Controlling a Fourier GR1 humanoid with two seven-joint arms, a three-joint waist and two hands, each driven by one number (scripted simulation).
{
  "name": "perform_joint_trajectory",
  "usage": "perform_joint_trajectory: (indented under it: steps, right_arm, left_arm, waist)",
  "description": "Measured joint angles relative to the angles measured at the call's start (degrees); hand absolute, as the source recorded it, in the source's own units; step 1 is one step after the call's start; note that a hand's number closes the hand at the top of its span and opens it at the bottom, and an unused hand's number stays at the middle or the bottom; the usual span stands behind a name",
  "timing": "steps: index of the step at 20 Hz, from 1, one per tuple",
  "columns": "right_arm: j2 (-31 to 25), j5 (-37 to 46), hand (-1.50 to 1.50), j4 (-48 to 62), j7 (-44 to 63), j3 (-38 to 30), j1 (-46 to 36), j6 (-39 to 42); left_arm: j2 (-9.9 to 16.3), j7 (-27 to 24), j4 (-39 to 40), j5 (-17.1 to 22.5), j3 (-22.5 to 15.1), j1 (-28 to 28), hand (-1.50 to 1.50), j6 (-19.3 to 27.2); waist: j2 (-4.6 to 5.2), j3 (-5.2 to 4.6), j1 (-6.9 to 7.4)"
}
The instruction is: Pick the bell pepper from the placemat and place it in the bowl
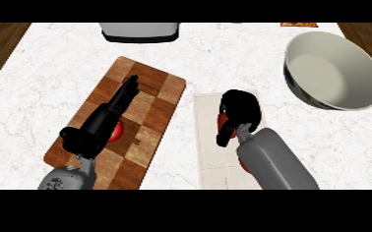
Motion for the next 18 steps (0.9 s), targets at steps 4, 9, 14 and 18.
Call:
perform_joint_trajectory:
  steps: [4, 9, 14, 18]
  right_arm:
    - [-6.5, -1.6, 1.50, -6.7, -13.2, 4.8, 1.9, 4.5]
    - [-16.5, 1.3, 1.50, -17.6, -20.0, 4.4, 6.2, 1.8]
    - [-18.2, 0.6, 1.50, -28.0, -20.8, -1.2, 7.1, -3.4]
    - [-17.2, -4.0, 1.50, -35.2, -20.2, -7.7, 7.2, -5.4]
  left_arm:
    - [-0.1, -0.3, 0.1, -0.2, 0.2, 0.5, 0.00, 0.2]
    - [0.0, -0.2, -0.8, -0.1, 0.4, 1.4, 0.00, -0.1]
    - [-0.3, 0.0, -0.9, -0.6, 0.3, 1.3, 0.00, 0.0]
    - [-0.4, -0.1, -1.6, -1.0, 0.0, 2.2, 0.00, 0.1]
  waist:
    - [-0.21, 0.01, -0.51]
    - [-0.26, 0.00, -0.85]
    - [-0.28, 0.01, -1.04]
    - [-0.28, 0.02, -0.93]
